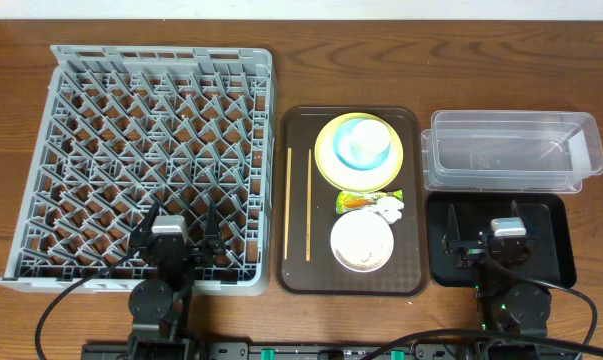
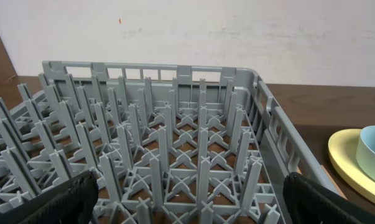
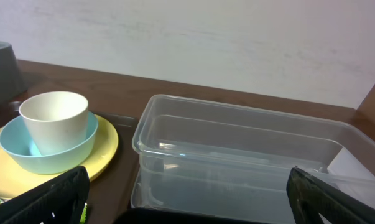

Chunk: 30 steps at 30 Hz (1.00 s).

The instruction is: Sort waste into correct bins and load items into the dishwasher

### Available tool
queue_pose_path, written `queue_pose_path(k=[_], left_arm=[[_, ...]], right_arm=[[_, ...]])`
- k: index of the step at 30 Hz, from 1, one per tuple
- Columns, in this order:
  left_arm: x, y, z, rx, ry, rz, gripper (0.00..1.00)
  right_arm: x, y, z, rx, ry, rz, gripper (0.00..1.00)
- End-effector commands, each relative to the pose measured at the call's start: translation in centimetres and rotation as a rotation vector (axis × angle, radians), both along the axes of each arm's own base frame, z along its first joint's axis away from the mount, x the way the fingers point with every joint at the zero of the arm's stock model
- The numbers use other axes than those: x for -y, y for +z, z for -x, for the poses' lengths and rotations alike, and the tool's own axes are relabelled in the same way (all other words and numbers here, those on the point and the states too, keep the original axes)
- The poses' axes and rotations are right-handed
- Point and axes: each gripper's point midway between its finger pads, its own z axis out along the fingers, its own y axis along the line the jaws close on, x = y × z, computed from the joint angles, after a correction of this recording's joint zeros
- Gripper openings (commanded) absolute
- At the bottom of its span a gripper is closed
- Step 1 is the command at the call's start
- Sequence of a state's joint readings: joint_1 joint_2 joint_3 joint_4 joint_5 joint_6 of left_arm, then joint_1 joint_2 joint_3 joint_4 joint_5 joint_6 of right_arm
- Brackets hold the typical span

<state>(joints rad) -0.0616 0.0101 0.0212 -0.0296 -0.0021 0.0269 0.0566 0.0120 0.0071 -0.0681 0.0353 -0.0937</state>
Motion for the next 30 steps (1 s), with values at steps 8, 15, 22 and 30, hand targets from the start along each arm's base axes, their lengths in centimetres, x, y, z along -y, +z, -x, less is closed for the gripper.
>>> queue_pose_path(k=[8, 15, 22, 30], left_arm=[[-0.25, -1.71, 0.1, -0.053, 0.011, -0.014, 0.96], [-0.25, -1.71, 0.1, -0.053, 0.011, -0.014, 0.96], [-0.25, -1.7, 0.1, -0.052, 0.011, -0.014, 0.96], [0.54, -0.99, 0.01, -0.023, -0.032, 0.008, 0.96]], right_arm=[[0.09, -0.14, 0.0, -0.004, -0.007, -0.01, 0.99], [0.09, -0.14, 0.0, -0.004, -0.007, -0.01, 0.99], [0.09, -0.14, 0.0, -0.004, -0.007, -0.01, 0.99], [0.09, -0.13, 0.0, -0.004, -0.007, -0.01, 0.99]])
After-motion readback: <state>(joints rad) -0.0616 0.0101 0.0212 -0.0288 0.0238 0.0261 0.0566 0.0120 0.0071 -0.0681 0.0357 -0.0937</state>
